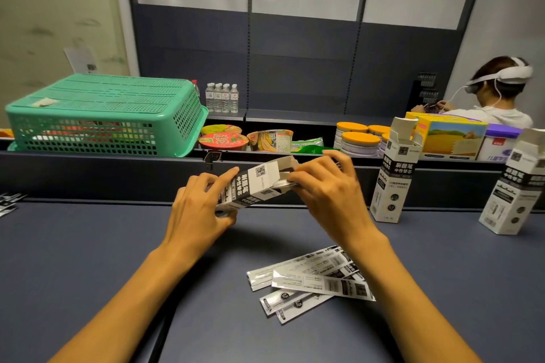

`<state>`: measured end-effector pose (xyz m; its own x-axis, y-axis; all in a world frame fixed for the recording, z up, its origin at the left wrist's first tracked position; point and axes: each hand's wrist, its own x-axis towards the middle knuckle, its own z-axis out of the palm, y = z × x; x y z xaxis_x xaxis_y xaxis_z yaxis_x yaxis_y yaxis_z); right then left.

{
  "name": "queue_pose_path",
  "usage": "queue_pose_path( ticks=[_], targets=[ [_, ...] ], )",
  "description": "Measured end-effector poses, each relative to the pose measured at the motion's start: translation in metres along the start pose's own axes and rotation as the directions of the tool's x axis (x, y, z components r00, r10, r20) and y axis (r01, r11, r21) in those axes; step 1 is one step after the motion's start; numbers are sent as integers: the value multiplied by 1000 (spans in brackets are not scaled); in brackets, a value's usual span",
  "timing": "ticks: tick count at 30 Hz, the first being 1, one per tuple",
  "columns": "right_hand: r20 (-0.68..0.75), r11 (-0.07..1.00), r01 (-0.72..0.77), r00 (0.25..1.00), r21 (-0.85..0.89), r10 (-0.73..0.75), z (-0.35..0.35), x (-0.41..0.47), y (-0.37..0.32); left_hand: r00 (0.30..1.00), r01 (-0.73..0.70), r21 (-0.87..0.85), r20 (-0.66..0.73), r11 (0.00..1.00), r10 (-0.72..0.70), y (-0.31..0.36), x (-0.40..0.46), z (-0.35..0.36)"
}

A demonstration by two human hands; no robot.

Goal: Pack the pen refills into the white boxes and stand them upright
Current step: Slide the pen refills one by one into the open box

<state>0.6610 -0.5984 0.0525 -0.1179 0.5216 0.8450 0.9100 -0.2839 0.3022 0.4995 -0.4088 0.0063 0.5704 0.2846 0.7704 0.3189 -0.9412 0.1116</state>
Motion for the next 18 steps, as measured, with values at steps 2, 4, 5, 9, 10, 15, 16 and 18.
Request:
queue_pose_path(
  ticks=[2,4,5,9,10,15,16,18],
  targets=[
    [12,999,13,1000,29,-14,2,1,-4,1000,1,-2,0,1000,-1,0,0,0],
    [-20,998,-22,1000,53,23,-1,3,0,1000,6,-5,-1,1000,-6,-1,0,-1],
    [-42,997,-45,998,60,48,-4,3,4,1000,9,-6,-3,1000,-9,-1,0,-1],
    [-61,991,-96,993,96,102,-8,-2,14,1000,10,-7,-6,1000,-10,0,0,-1],
    [-49,991,-82,995,106,87,-6,-3,14,1000,6,-9,-6,1000,-7,1,0,-1],
    [14,993,27,999,116,-29,5,-4,2,1000,-10,-13,4,1000,10,3,-1,0],
    [16,992,26,999,126,-28,6,-4,0,1000,-9,-14,3,1000,9,3,-1,0],
    [-9,987,-18,1000,159,19,3,-3,1,1000,-3,-19,1,1000,4,2,-1,0]
  ],
)
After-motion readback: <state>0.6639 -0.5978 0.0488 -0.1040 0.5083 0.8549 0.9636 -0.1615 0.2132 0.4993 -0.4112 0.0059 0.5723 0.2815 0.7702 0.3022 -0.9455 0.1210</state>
